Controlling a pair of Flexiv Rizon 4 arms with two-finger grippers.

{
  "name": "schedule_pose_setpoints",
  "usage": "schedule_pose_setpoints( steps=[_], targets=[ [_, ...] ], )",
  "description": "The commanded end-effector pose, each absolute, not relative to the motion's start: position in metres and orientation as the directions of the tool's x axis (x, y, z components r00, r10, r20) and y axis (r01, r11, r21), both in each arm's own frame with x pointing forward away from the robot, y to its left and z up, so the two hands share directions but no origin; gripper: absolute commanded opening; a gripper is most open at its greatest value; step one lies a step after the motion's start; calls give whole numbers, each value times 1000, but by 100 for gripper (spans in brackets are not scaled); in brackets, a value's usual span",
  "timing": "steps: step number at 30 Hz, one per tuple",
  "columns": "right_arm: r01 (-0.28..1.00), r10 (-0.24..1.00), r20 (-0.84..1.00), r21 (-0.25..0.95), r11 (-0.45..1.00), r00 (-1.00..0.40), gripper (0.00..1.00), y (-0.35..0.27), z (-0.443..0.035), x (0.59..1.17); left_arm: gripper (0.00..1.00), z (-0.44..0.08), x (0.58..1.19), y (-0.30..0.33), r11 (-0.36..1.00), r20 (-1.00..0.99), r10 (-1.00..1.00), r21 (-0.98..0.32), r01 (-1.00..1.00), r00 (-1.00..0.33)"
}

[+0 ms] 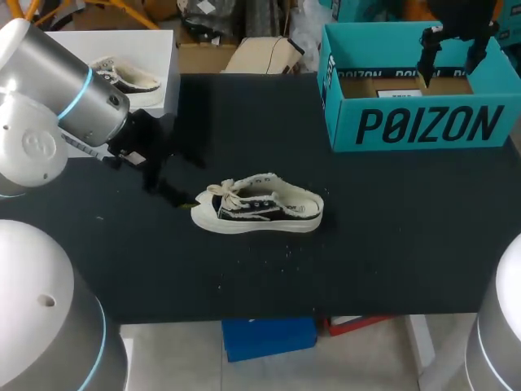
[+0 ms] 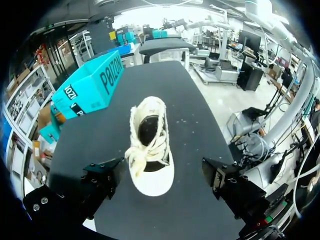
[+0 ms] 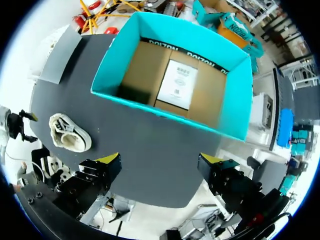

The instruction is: Take the shoe out of the shoebox, open the shoe tongue, remove and reinsert the insole, then place the shoe into the shoebox

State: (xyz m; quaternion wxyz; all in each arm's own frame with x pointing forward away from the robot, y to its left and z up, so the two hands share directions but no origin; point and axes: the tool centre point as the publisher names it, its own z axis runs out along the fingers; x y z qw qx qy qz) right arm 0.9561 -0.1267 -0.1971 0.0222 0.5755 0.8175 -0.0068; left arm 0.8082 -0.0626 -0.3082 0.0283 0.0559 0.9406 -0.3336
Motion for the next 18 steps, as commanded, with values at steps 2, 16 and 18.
schedule_pose_setpoints(
  steps=[2,16,18],
  targets=[
    [635,642,-135,96,767,-755,100,-132,-197,941,100,-309,807,-62,771,-93,86,-625,125,-992],
    [-106,-99,-54,153,982,-994,100,-103,-189,860,100,-309,807,-62,771,-93,86,-625,125,-992],
    [-297,-282,-112,157,942,-953,100,-91,-187,845,100,-309,807,-62,771,-93,86,-625,125,-992]
  ],
)
